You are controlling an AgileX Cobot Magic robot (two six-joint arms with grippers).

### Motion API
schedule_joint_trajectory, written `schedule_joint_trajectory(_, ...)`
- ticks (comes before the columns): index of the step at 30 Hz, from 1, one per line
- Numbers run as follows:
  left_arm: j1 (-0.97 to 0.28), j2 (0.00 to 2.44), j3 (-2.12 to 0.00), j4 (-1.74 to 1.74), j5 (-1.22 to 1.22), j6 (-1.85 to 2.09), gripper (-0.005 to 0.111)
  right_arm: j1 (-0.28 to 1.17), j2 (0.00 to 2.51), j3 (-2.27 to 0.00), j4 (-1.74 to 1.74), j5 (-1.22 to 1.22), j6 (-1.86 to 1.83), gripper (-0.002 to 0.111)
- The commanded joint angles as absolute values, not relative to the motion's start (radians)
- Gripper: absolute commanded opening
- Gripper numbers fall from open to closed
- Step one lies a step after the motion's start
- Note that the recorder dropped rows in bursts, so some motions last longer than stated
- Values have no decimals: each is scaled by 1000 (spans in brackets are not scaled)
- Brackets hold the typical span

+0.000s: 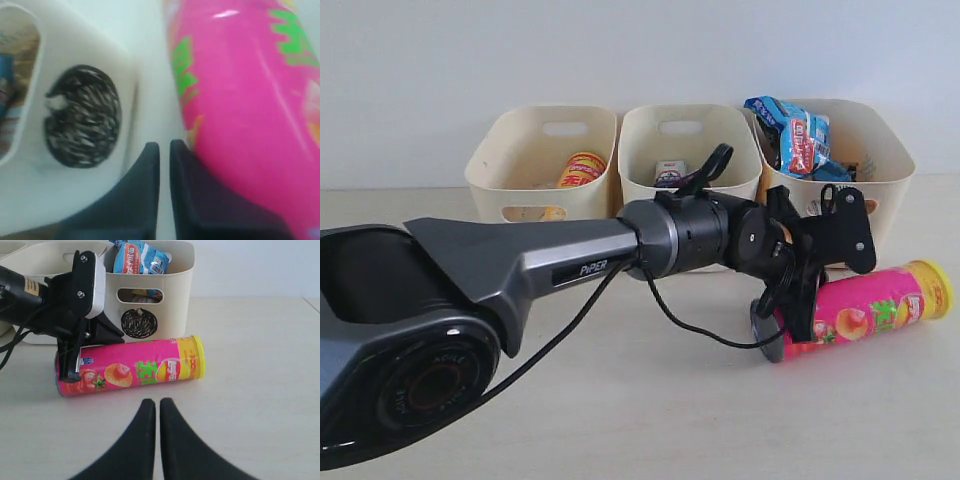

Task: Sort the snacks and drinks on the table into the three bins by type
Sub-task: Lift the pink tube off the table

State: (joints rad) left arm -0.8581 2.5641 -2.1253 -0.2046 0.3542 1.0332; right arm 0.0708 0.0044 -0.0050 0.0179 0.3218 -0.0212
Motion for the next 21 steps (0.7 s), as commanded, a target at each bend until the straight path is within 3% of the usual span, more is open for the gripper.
schedule_joint_trajectory(1,-869,2507,-2119,-198,513,978,4,69,0,0,17,310,-21,0)
schedule_joint_trajectory(4,-869,2466,-2119,-198,485,863,6,69,0,0,17,310,-21,0)
schedule_joint_trajectory(6,-869,2437,-2119,-196,470,841,15,69,0,0,17,310,-21,0)
schedule_joint_trajectory(11,-867,2376,-2119,-194,508,710,59,69,0,0,17,310,-21,0)
schedule_joint_trajectory(13,-873,2361,-2119,-217,628,665,71,69,0,0,17,310,-21,0)
schedule_joint_trajectory(17,-900,2375,-2119,-275,864,675,81,69,0,0,17,310,-21,0)
schedule_joint_trajectory(21,-952,2391,-2119,-351,879,681,86,69,0,0,17,310,-21,0)
